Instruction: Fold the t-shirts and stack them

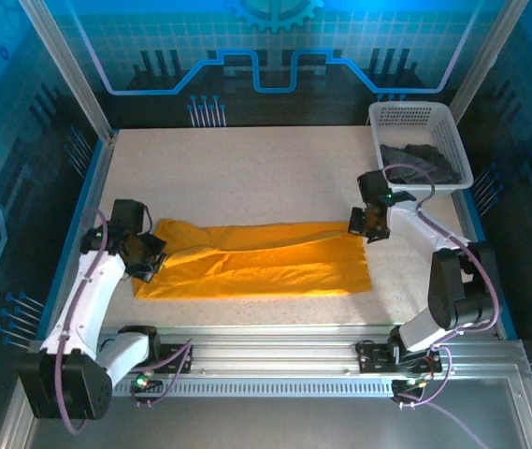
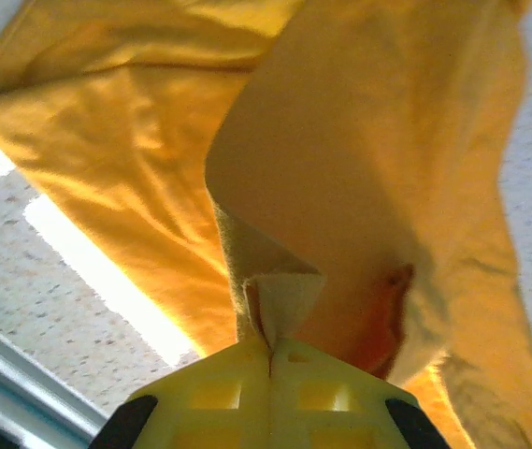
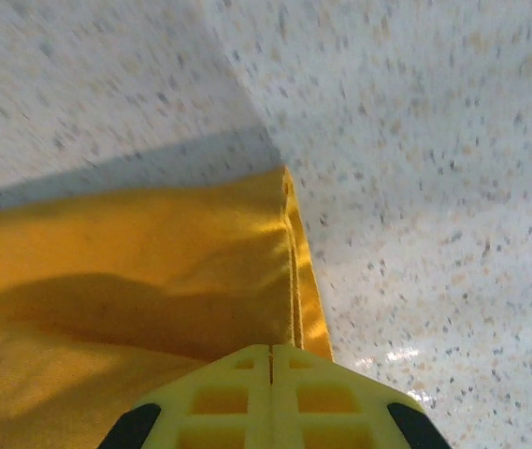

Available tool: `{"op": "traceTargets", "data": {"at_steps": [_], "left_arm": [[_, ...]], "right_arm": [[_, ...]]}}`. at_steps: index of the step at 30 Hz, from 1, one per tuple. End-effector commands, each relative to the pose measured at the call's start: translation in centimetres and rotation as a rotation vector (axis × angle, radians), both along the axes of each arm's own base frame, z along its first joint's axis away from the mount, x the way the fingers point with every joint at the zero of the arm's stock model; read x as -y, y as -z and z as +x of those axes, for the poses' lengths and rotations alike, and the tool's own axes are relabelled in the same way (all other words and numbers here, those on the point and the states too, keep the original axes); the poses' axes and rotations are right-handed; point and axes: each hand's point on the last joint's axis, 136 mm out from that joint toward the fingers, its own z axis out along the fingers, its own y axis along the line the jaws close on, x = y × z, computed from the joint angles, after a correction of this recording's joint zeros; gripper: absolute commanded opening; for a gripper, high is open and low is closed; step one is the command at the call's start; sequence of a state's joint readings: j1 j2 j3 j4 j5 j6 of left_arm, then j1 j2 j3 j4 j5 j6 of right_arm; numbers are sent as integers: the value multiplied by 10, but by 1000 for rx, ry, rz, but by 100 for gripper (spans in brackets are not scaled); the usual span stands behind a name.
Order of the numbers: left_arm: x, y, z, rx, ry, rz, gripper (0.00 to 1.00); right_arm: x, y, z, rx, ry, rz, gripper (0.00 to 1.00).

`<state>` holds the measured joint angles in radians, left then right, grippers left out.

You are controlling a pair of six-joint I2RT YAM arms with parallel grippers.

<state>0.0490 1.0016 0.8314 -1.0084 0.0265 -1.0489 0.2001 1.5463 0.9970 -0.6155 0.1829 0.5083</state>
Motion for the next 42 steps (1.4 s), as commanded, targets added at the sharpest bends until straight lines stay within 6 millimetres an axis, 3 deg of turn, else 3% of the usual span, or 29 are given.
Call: {"op": "traceTargets", "data": {"at_steps": [1,11,21,31,36,42], "left_arm": [[5,8,-16,-31,-28,-32,0],[10,12,-37,-76,-24,-47,0],[22,30,-63,-146,-48,-67,0],[24,41,-68,-172,-49,-56,0],[21,40,-68,-171,-50,-37,0],[20,44,-66,-179,-54,-31,0]], "right_arm": [[5,6,-7,-1,0,-19,0],[15,9,-13,-29,-8,-81,0],[7,10,-19,-37,-38,-93,1],[17,11,-31,-54,47,-90,14],[17,7,-31,-49,69,-65,36],[4,8,-28,-59,95,25,38]]}}
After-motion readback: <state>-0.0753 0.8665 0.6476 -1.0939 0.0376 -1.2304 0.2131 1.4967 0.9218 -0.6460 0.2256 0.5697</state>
